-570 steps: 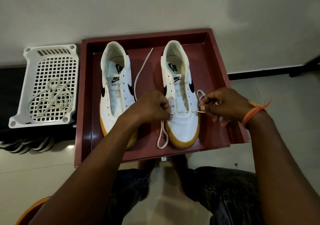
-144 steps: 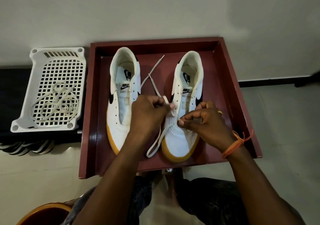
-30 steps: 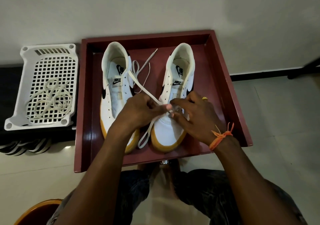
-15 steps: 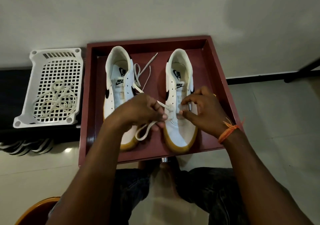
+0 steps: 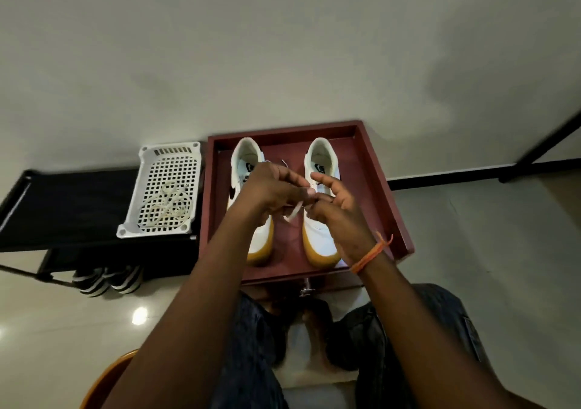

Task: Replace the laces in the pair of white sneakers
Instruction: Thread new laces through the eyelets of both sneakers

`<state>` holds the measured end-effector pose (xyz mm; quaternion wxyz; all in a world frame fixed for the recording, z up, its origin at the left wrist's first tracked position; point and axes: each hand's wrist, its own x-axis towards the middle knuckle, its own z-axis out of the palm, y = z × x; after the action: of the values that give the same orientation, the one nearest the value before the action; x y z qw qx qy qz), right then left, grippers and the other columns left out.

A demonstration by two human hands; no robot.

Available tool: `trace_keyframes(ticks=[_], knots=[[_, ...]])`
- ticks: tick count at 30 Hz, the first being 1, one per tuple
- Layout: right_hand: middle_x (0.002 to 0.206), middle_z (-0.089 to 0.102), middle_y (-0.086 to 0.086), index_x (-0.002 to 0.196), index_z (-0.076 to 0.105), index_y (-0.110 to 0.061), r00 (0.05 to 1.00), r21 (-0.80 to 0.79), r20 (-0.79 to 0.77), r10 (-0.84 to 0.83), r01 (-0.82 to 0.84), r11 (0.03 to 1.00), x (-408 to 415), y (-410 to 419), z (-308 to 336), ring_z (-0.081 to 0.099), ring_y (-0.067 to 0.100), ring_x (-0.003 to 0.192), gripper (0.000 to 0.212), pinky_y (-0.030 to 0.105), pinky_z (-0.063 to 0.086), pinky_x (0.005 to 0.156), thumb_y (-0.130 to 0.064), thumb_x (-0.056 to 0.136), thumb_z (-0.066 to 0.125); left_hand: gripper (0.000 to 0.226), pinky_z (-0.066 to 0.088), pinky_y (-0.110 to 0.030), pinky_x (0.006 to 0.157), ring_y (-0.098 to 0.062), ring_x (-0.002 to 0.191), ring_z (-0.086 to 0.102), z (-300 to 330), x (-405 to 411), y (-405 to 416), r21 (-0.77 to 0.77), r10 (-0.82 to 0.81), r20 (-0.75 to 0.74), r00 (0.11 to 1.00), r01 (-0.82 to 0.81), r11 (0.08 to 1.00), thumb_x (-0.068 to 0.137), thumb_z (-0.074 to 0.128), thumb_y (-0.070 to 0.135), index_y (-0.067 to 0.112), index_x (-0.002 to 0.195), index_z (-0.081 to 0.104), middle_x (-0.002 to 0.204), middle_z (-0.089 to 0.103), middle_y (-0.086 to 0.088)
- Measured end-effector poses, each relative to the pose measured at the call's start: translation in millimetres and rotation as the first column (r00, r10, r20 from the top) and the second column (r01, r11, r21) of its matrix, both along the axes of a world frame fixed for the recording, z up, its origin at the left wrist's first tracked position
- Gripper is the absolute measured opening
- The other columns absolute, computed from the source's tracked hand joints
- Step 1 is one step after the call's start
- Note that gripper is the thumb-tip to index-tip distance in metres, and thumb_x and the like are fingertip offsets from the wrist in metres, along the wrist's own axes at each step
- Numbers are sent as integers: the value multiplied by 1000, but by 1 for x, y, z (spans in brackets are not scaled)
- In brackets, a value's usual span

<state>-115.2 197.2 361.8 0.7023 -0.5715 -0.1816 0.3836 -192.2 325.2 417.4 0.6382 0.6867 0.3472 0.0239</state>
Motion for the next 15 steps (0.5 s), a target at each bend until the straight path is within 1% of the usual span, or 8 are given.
trace_keyframes(ticks=[1, 2, 5, 7, 10, 11, 13, 15], knots=[[91, 66, 14, 131, 52, -6, 999, 0, -42, -1, 0, 1000, -5, -2, 5, 62, 18, 84, 46, 23, 51, 69, 5, 86, 56, 12, 55, -25, 56, -22, 69, 68, 10, -3, -3, 10, 1, -1, 1000, -1, 1000, 76, 81, 2, 6, 80, 70, 78, 71, -17], [94, 66, 16, 129, 55, -6, 998, -1, -60, -4, 3, 1000, -11, -4, 12, 62, 25, 89, 40, 27, 51, 70, 5, 90, 54, 12, 50, -19, 49, -15, 61, 67, 22, -6, -8, 22, -6, -1, 1000, 7, 1000, 77, 80, 1, 2, 81, 70, 73, 70, -13], [101, 67, 27, 119, 62, -3, 1000, -12, -26, -17, 16, 1000, -21, -10, 33, 63, 33, 95, 29, 35, 51, 78, 5, 94, 51, 18, 32, -9, 35, 1, 33, 48, 51, -14, -21, 32, -18, 0, 1000, 18, 999, 80, 75, -5, -12, 95, 67, 51, 63, -1], [105, 66, 34, 113, 66, -4, 1000, -29, 20, 2, -2, 1000, -23, -16, 47, 63, 39, 95, 29, 43, 52, 84, 8, 92, 49, 18, 31, -7, 34, 1, 30, 47, 63, -20, -27, 42, -16, -7, 1000, 16, 999, 81, 73, -6, -10, 97, 67, 43, 59, 4], [106, 66, 34, 114, 66, -3, 997, -44, 58, 60, -58, 997, -22, -25, 61, 64, 48, 102, 32, 55, 53, 89, 7, 90, 47, 20, 33, -9, 35, 1, 38, 55, 74, -23, -30, 49, -6, -13, 1000, 7, 999, 80, 78, 0, -6, 96, 68, 49, 64, 3], [103, 67, 32, 116, 65, -2, 995, -35, 58, 82, -80, 996, -22, -28, 66, 66, 45, 99, 32, 53, 54, 86, 7, 91, 47, 18, 33, -10, 34, 1, 40, 56, 77, -25, -32, 34, 11, -1, 1000, -11, 999, 80, 78, 1, -4, 94, 69, 51, 65, 3], [87, 70, 20, 117, 63, 0, 991, -5, 80, 107, -107, 994, -24, -33, 79, 70, 32, 82, 31, 40, 58, 74, 9, 91, 50, 17, 35, -12, 34, -2, 41, 57, 82, -28, -34, 6, 75, 34, 997, -75, 997, 79, 79, 3, -1, 92, 69, 55, 66, 0], [79, 73, 10, 119, 60, -1, 986, 23, 126, 107, -111, 994, -27, -37, 92, 70, 21, 69, 32, 31, 57, 66, 9, 89, 57, 20, 37, -13, 35, -6, 41, 57, 79, -28, -34, -7, 152, 68, 986, -152, 988, 76, 82, 6, -1, 90, 70, 58, 66, -3]])
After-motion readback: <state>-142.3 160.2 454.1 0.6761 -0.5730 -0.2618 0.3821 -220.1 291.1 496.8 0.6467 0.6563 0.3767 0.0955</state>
